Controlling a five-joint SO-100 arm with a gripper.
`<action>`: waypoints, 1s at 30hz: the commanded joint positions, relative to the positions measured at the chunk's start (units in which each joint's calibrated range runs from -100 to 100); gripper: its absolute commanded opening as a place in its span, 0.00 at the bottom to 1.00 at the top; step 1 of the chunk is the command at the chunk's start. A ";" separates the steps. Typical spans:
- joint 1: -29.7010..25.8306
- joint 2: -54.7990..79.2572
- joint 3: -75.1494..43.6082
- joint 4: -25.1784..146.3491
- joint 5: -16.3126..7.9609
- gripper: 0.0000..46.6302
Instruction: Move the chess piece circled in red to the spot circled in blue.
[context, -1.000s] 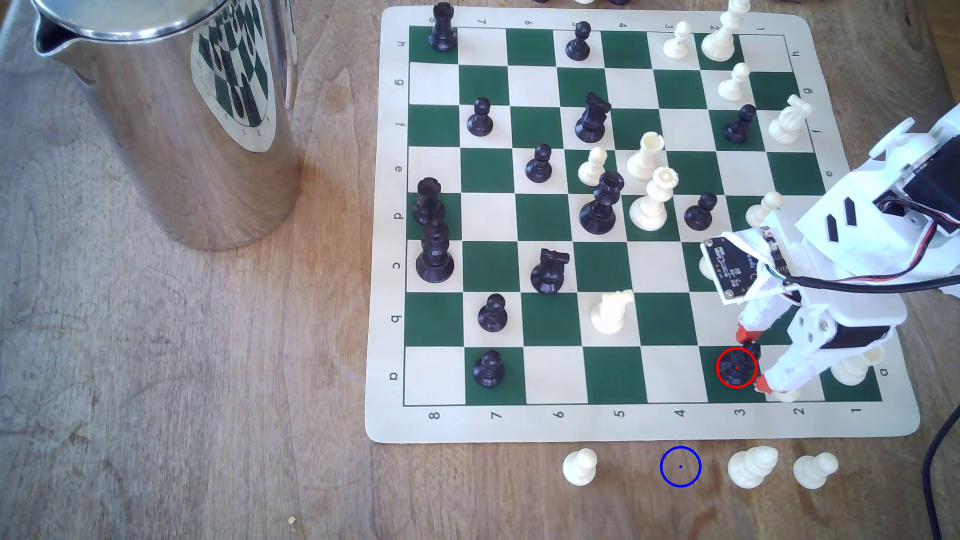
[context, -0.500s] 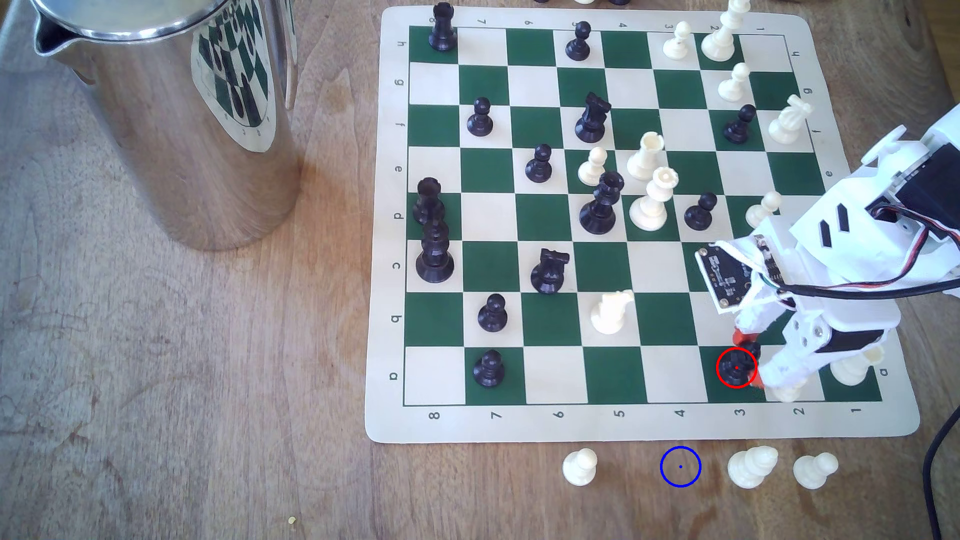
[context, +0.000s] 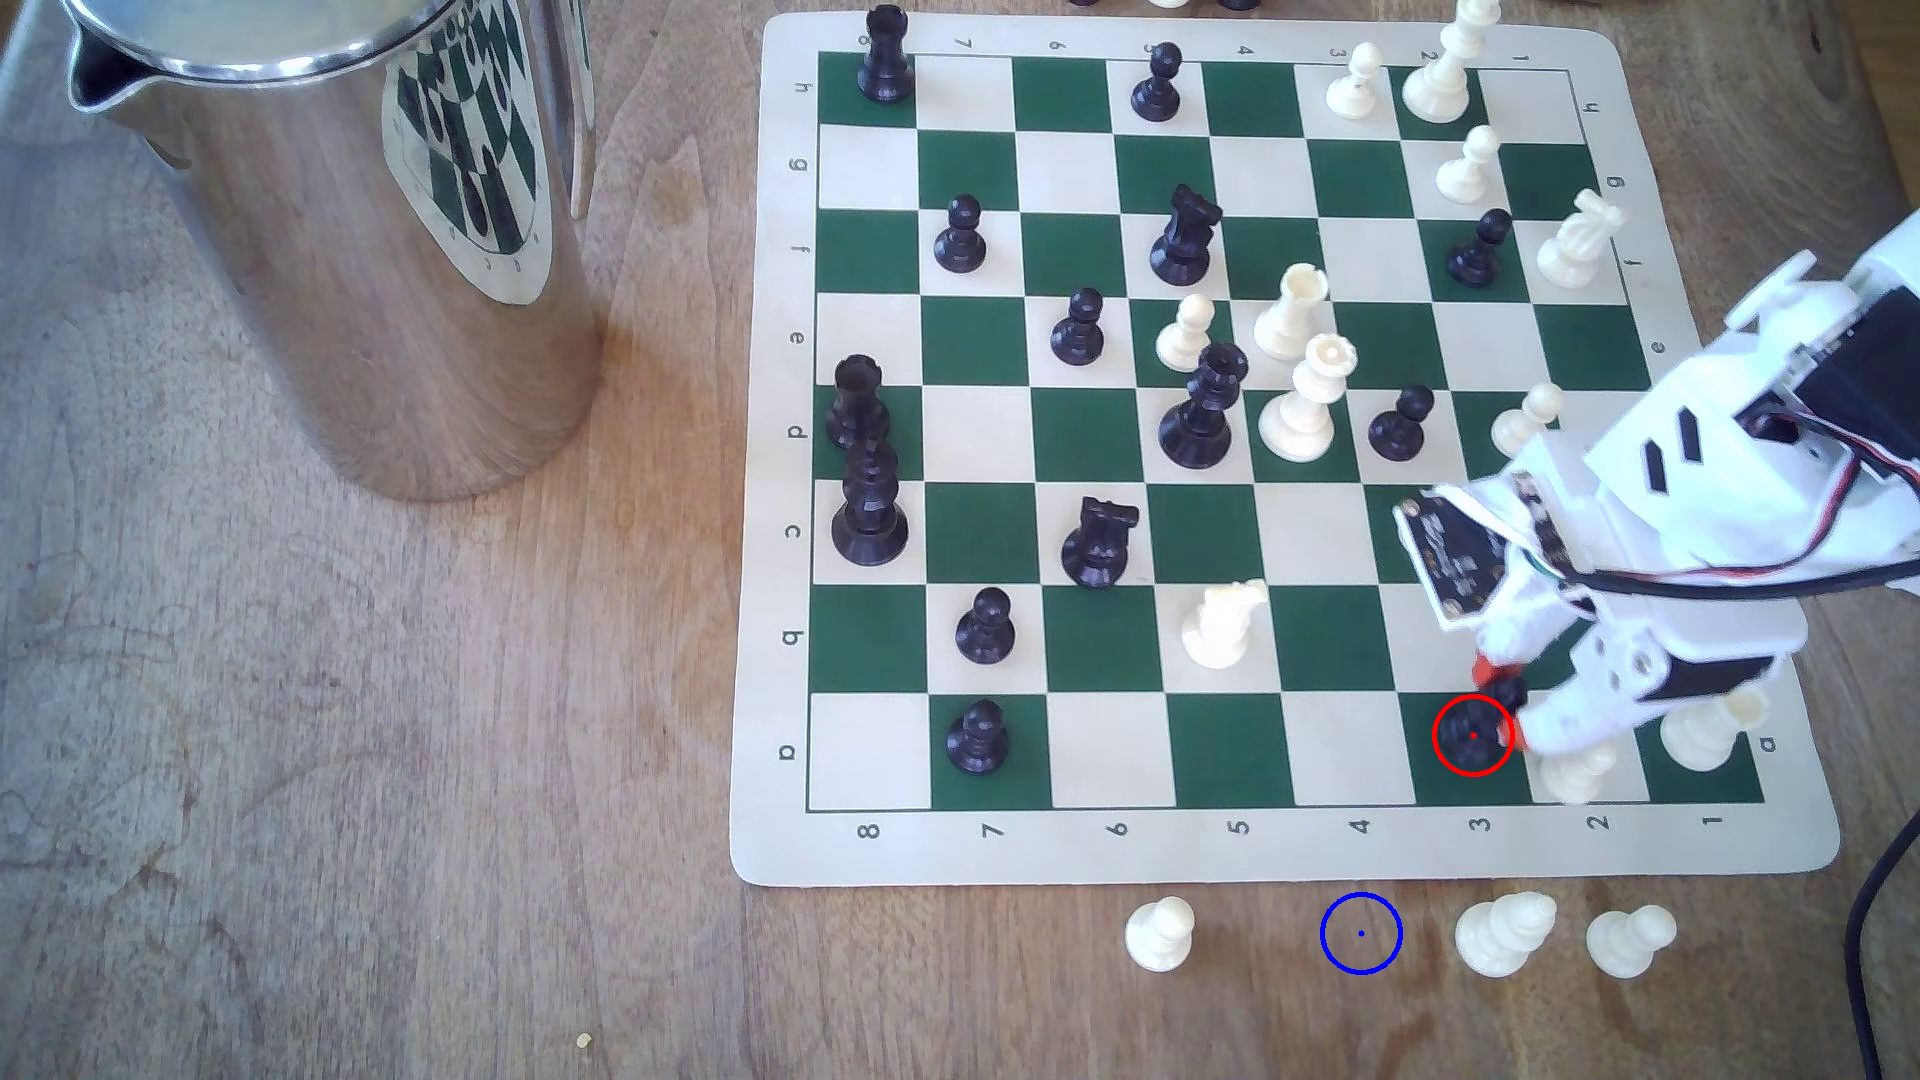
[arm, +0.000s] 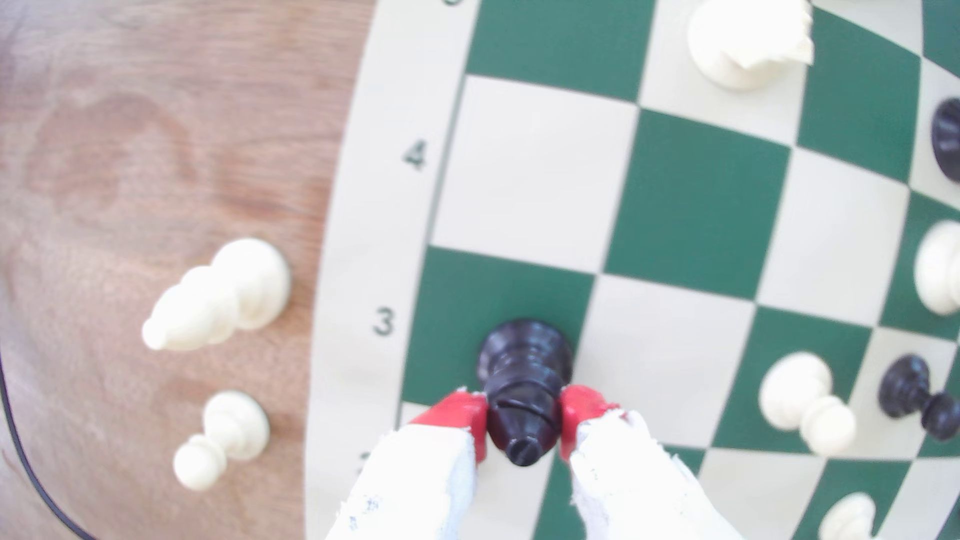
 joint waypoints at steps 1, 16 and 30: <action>2.07 -2.61 -10.32 4.96 0.63 0.01; -1.29 15.47 -47.40 19.54 1.66 0.01; -7.55 31.60 -56.74 13.32 0.93 0.01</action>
